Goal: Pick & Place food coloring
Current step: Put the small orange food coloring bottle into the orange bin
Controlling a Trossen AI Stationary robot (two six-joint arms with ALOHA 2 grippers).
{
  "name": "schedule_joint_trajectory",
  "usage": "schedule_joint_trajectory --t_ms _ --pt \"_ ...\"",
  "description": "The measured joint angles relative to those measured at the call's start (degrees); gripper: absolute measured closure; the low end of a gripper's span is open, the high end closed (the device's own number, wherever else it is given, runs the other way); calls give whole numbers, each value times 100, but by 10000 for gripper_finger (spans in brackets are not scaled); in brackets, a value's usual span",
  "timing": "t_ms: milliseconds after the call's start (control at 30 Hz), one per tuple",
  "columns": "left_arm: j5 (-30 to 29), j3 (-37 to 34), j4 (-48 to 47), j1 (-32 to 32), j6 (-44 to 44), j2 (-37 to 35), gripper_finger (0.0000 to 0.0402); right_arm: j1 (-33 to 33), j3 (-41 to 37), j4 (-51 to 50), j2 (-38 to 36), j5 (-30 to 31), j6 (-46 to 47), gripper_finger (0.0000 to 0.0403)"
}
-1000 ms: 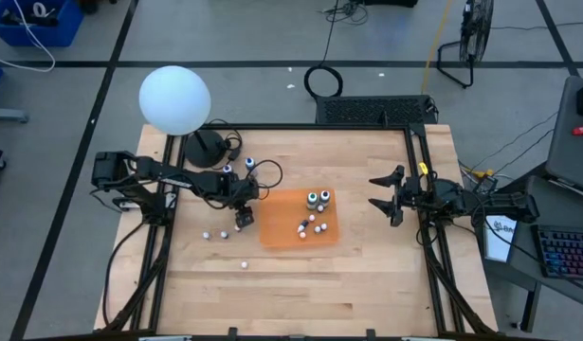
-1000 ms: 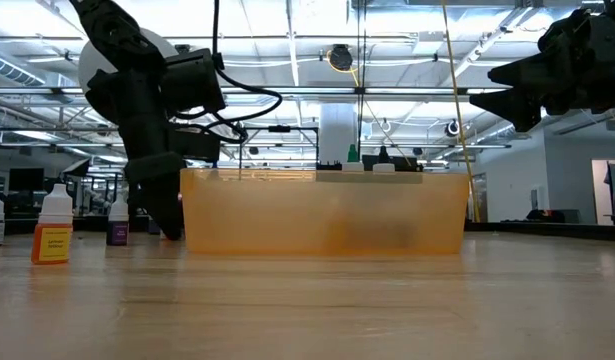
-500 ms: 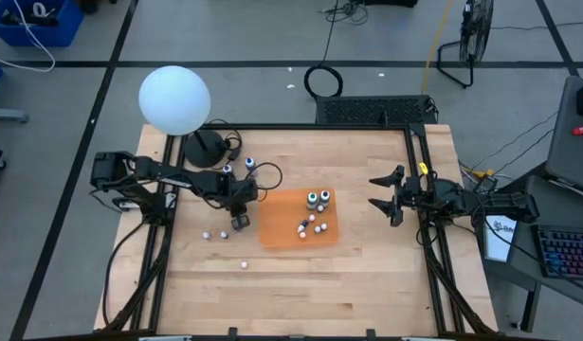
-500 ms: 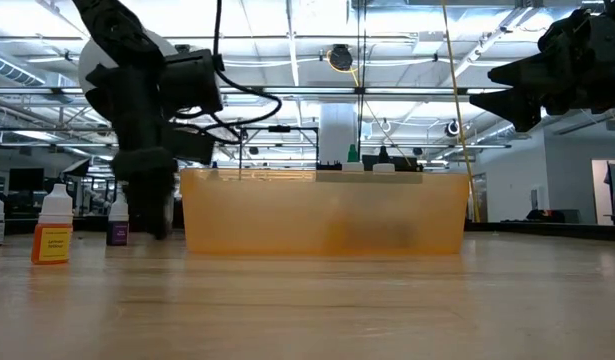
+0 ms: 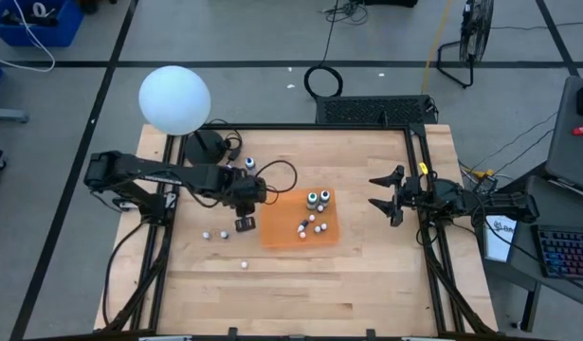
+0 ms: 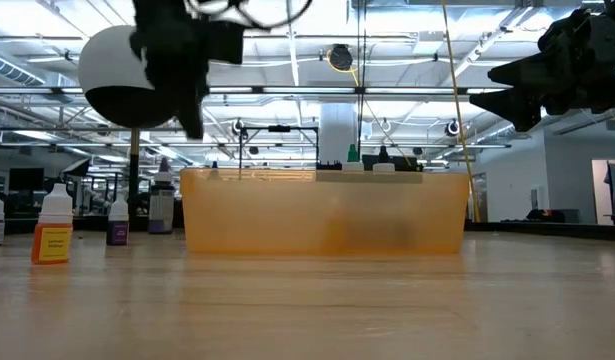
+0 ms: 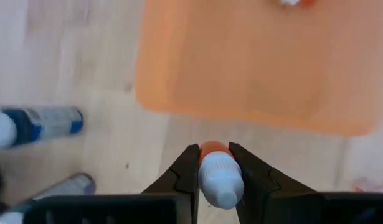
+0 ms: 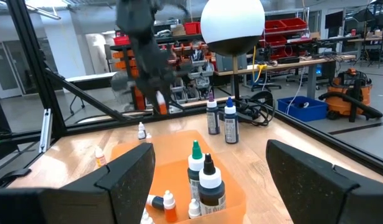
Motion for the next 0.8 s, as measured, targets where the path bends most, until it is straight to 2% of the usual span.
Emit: schedule_joint_trajectory --t_ms 100,267,400,533,667,800 --pt "-1 476 10 -126 190 103 337 -2 0 0 0 0 0 110" --pt "-36 819 90 -171 410 664 337 -1 0 0 0 0 2 108" --pt "73 810 312 -163 718 1363 337 0 0 4 0 0 2 110" --pt "225 801 1014 -151 824 2027 337 -1 0 1 0 0 1 108" --pt "639 797 1380 -137 1053 2469 337 0 0 0 0 0 0 109" --pt "692 798 1447 -96 1054 2736 337 0 0 0 0 0 0 109"
